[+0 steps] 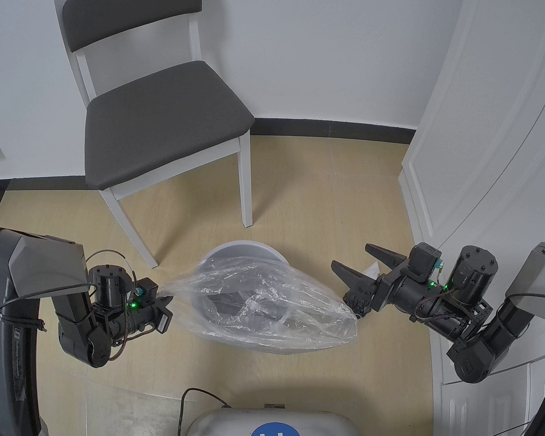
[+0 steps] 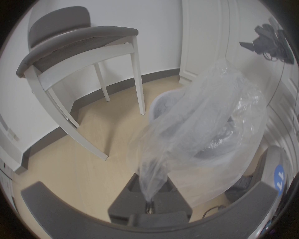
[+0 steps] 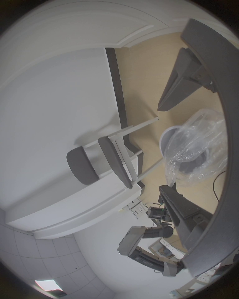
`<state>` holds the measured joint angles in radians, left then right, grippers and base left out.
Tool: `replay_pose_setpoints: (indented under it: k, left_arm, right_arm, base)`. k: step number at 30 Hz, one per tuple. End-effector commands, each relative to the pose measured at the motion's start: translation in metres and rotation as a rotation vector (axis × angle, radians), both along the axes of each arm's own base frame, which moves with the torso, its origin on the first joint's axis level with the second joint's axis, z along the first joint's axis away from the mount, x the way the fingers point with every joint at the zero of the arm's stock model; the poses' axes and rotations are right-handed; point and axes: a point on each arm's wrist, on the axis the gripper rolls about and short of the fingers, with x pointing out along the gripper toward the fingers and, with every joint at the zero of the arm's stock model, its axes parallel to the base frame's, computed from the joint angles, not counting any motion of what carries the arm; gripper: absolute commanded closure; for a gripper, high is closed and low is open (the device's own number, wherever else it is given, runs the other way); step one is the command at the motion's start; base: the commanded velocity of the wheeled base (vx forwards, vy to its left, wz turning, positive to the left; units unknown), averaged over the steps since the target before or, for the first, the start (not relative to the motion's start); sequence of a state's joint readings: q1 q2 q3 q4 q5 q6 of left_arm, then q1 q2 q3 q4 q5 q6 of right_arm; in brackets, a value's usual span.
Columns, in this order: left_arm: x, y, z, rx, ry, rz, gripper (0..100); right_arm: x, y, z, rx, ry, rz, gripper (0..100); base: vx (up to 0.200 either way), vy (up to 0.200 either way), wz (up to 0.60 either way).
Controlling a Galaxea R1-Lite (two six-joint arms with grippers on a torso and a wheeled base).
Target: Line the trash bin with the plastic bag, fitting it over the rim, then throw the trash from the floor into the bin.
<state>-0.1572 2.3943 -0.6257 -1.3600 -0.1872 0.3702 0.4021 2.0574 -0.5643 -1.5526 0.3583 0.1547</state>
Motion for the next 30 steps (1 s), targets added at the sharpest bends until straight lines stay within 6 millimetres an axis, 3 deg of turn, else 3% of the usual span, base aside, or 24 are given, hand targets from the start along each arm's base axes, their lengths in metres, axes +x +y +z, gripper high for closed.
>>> replay_pose_setpoints:
  k: [1, 9, 10, 13, 17, 22, 26, 30]
  left_arm:
    - [0.008, 0.0, -0.004, -0.088, -0.023, 0.004, 100]
    - [0.006, -0.022, 0.019, -0.291, -0.08, -0.069, 100]
    - [0.005, -0.027, 0.022, -0.337, -0.062, -0.075, 100]
    - [0.005, -0.027, 0.019, -0.349, -0.051, -0.071, 100]
    - [0.006, -0.025, 0.017, -0.35, -0.048, -0.067, 100]
    - [0.007, -0.025, 0.014, -0.354, -0.038, -0.061, 100]
    - [0.009, -0.023, 0.01, -0.352, -0.032, -0.053, 100]
    - [0.012, -0.01, 0.01, -0.344, -0.039, -0.017, 100]
  right_arm:
    - [0.004, 0.012, 0.003, 0.016, -0.038, -0.043, 0]
    - [0.02, 0.027, -0.007, -0.066, -0.107, -0.257, 0]
    - [0.027, 0.033, -0.012, -0.121, -0.141, -0.362, 0]
    - [0.03, 0.032, -0.022, -0.227, -0.161, -0.48, 0]
    - [0.027, 0.04, -0.023, -0.261, -0.131, -0.47, 0]
    - [0.047, 0.055, 0.021, -0.328, -0.056, -0.449, 0]
    - [0.056, 0.072, 0.039, -0.364, 0.021, -0.418, 0]
    - [0.058, 0.087, 0.053, -0.414, 0.075, -0.37, 0]
  base:
    - [0.0, 0.0, 0.0]
    - [0.0, 0.0, 0.0]
    - [0.0, 0.0, 0.0]
    - [0.0, 0.0, 0.0]
    - [0.0, 0.0, 0.0]
    - [0.0, 0.0, 0.0]
    - [0.0, 0.0, 0.0]
    - [0.0, 0.0, 0.0]
